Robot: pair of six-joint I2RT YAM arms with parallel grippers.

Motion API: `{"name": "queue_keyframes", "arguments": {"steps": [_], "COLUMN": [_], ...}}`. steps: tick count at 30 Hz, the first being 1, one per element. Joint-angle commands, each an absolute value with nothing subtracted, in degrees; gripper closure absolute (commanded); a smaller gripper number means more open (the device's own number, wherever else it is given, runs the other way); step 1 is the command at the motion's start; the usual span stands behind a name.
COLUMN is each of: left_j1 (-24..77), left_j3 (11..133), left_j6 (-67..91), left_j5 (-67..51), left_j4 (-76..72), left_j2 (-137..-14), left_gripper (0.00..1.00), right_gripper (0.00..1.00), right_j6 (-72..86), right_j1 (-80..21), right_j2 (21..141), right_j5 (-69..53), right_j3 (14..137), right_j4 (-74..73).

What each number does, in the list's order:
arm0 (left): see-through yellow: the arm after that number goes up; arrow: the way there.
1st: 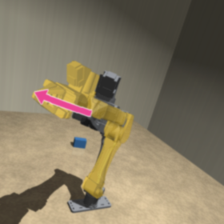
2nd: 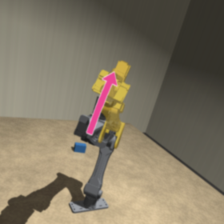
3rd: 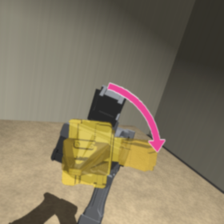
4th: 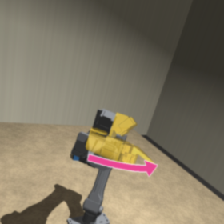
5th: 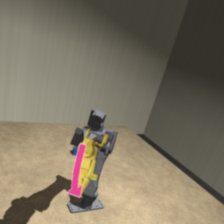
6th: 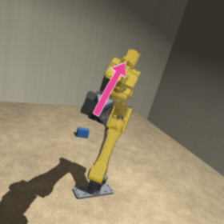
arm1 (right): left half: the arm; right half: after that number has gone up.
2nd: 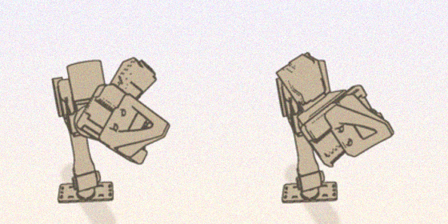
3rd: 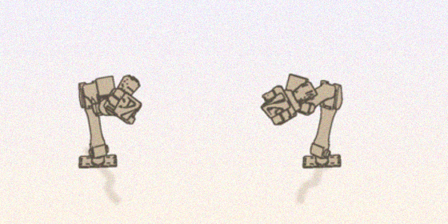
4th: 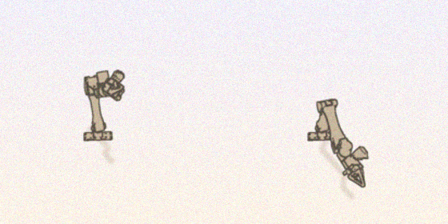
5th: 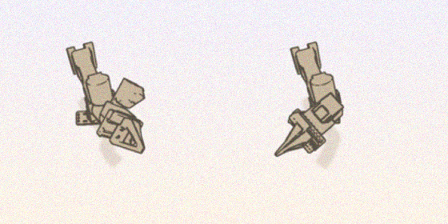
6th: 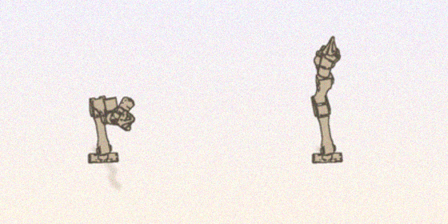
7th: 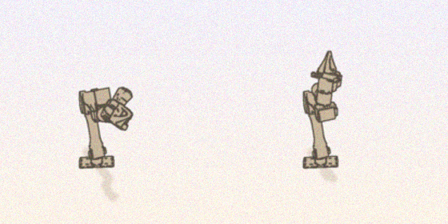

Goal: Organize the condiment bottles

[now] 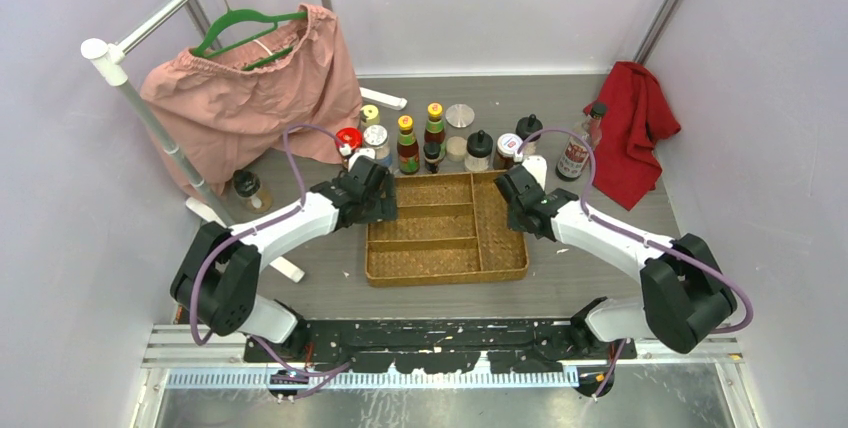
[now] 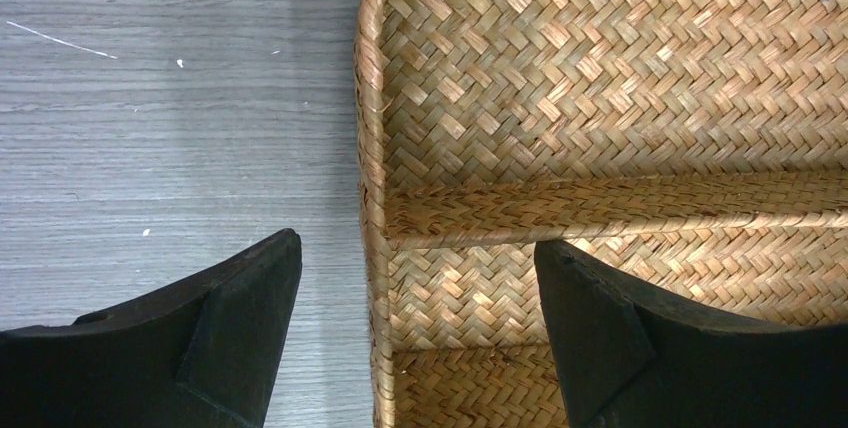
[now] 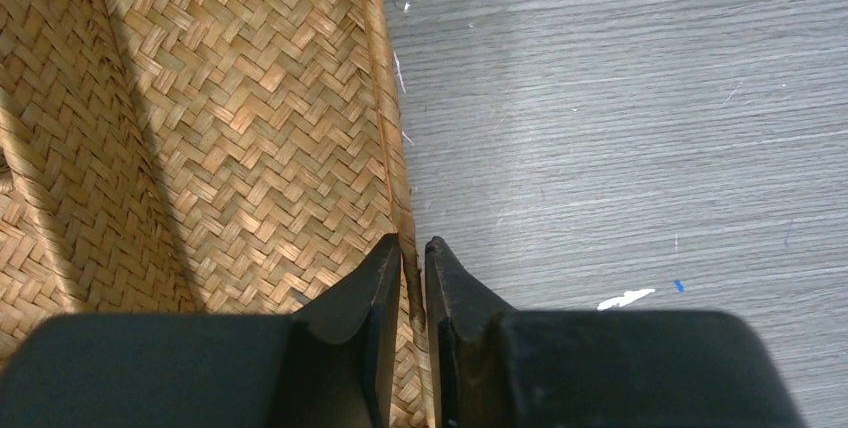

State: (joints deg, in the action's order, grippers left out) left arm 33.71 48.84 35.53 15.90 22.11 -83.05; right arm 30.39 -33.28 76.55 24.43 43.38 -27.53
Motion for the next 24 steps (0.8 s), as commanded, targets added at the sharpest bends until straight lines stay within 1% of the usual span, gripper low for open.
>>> {"name": "queue_keyframes", "arguments": {"steps": [1, 4, 6, 9, 11, 14, 15, 16, 19, 22, 24], "left_j1": [34.5, 34.8, 34.9, 35.2, 35.4, 35.8, 35.9, 36.0, 35.9, 36.0, 36.0], "left_j3": [51.0, 51.6, 52.3, 55.8, 57.8, 60.4, 61.6, 63.2, 68.6, 70.7, 69.5], "left_j6": [34.9, 34.6, 34.3, 34.2, 34.2, 33.9, 33.6, 32.9, 31.2, 30.1, 29.9], "left_j5": [17.2, 17.1, 16.5, 16.1, 15.1, 14.6, 14.9, 15.2, 16.4, 18.2, 18.7], "left_j4": [19.7, 19.5, 20.2, 26.0, 30.6, 34.7, 35.7, 36.8, 40.2, 41.6, 40.7], "left_j2": [-83.4, -83.6, -83.5, -82.1, -79.4, -73.6, -72.2, -71.3, -71.1, -71.1, -70.3], "left_gripper": [0.13, 0.13, 0.12, 0.09, 0.07, 0.06, 0.05, 0.01, 0.0, 0.0, 0.0], "right_gripper": [0.76, 0.72, 0.66, 0.6, 0.53, 0.49, 0.46, 0.43, 0.36, 0.35, 0.32], "right_j6": [31.2, 30.6, 30.0, 29.6, 29.4, 28.1, 27.2, 25.6, 21.9, 17.5, 15.4], "right_j1": [-33.3, -33.3, -33.3, -33.3, -33.3, -33.3, -33.2, -33.3, -33.2, -33.3, -33.3], "right_j2": [77.0, 76.9, 76.9, 74.8, 72.2, 68.4, 67.8, 67.6, 69.5, 74.9, 78.7], "right_j5": [26.8, 27.6, 27.5, 26.4, 26.0, 24.9, 24.0, 22.9, 19.1, 15.9, 15.0], "right_j3": [44.8, 45.1, 46.0, 48.0, 49.9, 54.3, 56.0, 58.5, 64.8, 74.4, 79.8], "right_j4": [-25.3, -25.3, -26.2, -29.3, -33.0, -38.0, -38.9, -39.7, -41.0, -41.7, -41.4]}}
